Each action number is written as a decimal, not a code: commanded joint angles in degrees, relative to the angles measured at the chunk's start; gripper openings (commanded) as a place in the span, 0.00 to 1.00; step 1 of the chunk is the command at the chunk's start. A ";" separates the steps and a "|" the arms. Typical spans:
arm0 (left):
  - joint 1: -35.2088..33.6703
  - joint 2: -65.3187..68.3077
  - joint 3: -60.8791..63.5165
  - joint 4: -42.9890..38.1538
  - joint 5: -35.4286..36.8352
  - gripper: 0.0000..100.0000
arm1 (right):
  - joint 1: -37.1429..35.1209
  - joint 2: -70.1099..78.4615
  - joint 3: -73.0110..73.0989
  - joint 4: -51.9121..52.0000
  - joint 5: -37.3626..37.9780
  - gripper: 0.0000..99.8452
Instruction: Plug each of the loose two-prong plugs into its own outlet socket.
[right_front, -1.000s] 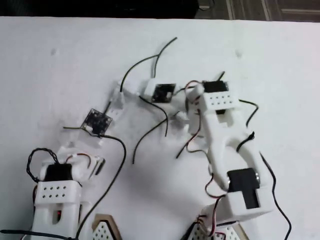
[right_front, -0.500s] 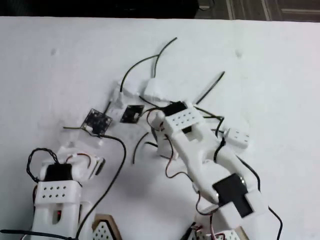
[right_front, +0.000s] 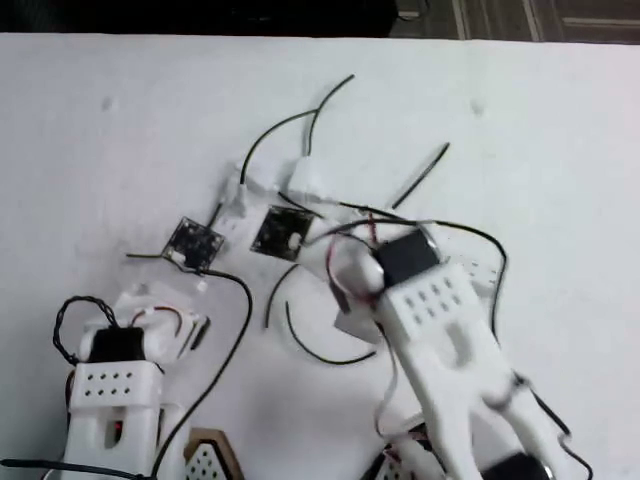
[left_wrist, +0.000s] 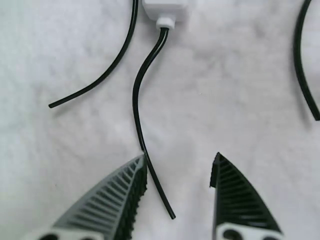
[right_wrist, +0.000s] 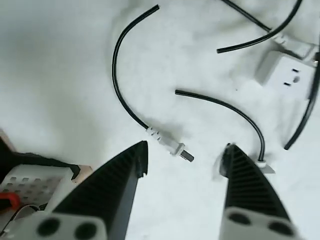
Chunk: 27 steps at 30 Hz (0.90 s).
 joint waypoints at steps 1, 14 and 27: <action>-0.40 -1.01 -0.18 -0.79 -0.53 0.21 | 3.03 -8.40 -0.09 1.27 -0.26 0.23; -0.40 -1.01 -0.18 -0.62 -0.53 0.21 | 15.52 -8.92 23.21 -8.84 36.92 0.23; -0.40 -1.01 -0.18 -0.70 -0.53 0.21 | 14.11 -8.92 36.57 -24.84 44.48 0.23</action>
